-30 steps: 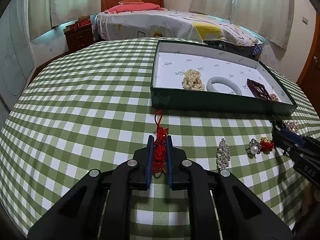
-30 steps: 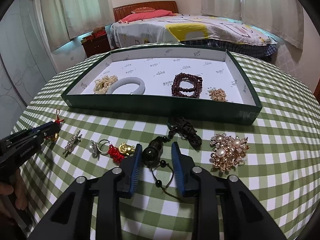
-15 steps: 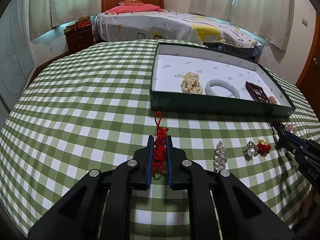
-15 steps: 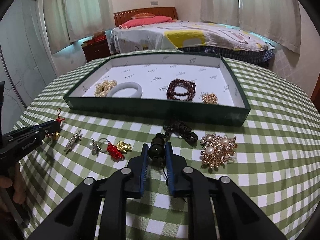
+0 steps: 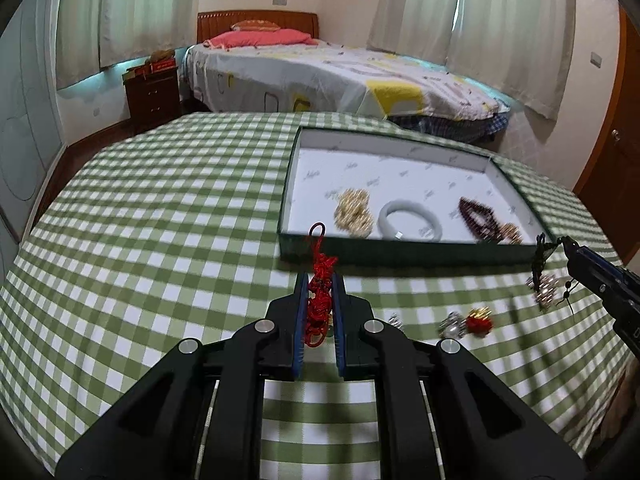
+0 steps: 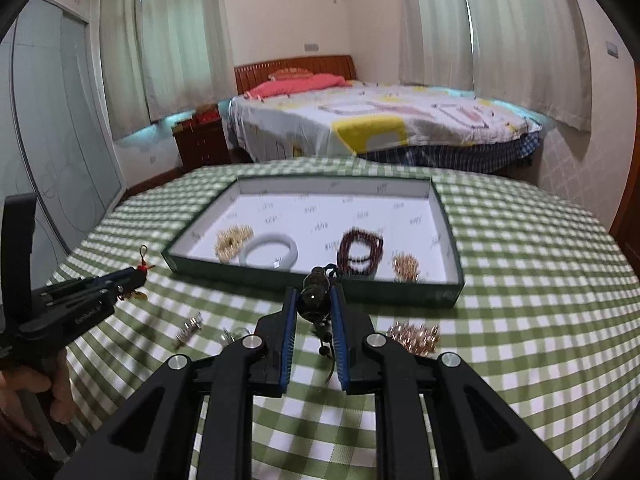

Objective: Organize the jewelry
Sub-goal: 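Lift the red tassel and black pendant over the green box, then lower both items into the box and open both tools, then withdraw both open tools from the box toward the remaining jewelry, then grasp the rhinestone brooch with the left tool while the right tool grasps the red flower charm, then carry the rhinestone brooch and red flower charm over the box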

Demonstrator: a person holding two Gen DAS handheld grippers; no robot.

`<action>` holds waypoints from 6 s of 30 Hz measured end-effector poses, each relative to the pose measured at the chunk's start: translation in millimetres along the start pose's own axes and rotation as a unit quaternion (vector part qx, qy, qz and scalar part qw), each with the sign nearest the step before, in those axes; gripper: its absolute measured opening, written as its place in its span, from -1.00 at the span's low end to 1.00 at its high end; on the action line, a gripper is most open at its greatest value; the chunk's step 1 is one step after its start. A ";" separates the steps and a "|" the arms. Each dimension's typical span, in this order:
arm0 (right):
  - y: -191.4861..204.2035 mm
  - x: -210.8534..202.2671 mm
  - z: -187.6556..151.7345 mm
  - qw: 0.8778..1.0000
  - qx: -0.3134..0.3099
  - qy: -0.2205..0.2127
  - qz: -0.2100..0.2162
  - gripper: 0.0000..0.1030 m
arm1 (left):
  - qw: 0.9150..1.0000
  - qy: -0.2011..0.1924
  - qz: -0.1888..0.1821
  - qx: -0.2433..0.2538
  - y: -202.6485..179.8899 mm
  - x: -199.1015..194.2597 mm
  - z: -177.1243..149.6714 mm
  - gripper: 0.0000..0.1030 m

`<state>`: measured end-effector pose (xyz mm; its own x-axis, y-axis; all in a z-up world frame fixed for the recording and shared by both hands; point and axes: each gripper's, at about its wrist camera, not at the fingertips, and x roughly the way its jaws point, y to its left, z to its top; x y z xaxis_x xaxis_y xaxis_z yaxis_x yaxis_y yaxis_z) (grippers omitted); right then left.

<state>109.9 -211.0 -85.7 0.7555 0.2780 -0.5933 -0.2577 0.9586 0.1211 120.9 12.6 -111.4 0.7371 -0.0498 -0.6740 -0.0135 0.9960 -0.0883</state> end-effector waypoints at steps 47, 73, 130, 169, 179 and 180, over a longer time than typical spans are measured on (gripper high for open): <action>-92.0 146.9 74.0 0.996 0.011 0.079 -0.043 -0.65 | 0.995 0.091 -0.006 0.041 -53.8 182.7 111.3 -0.61; -60.4 84.7 77.0 0.999 0.008 -0.003 -0.036 -0.58 | 0.999 -0.045 -0.025 0.019 -32.9 70.7 99.7 0.13; 22.1 32.0 -35.8 0.998 -0.022 0.062 0.018 -0.58 | 0.998 0.035 0.005 0.043 -15.0 16.6 -38.4 -0.77; 17.6 30.3 -32.1 0.998 -0.022 0.066 0.013 -0.83 | 0.999 0.024 0.014 0.023 -2.0 7.8 -32.7 -0.77; 16.4 18.5 -19.8 0.999 -0.023 0.041 0.008 -0.83 | 1.000 0.006 0.012 0.025 -7.4 -3.9 -24.0 -0.77; 16.0 17.7 -18.4 0.999 -0.023 0.038 0.008 -0.83 | 1.000 0.004 0.012 0.024 -8.1 -5.4 -22.5 -0.77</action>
<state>108.0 -191.9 -108.9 0.7032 0.2858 -0.6510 -0.2976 0.9499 0.0956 101.8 3.1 -123.6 0.7317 -0.0268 -0.6810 0.0025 0.9993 -0.0366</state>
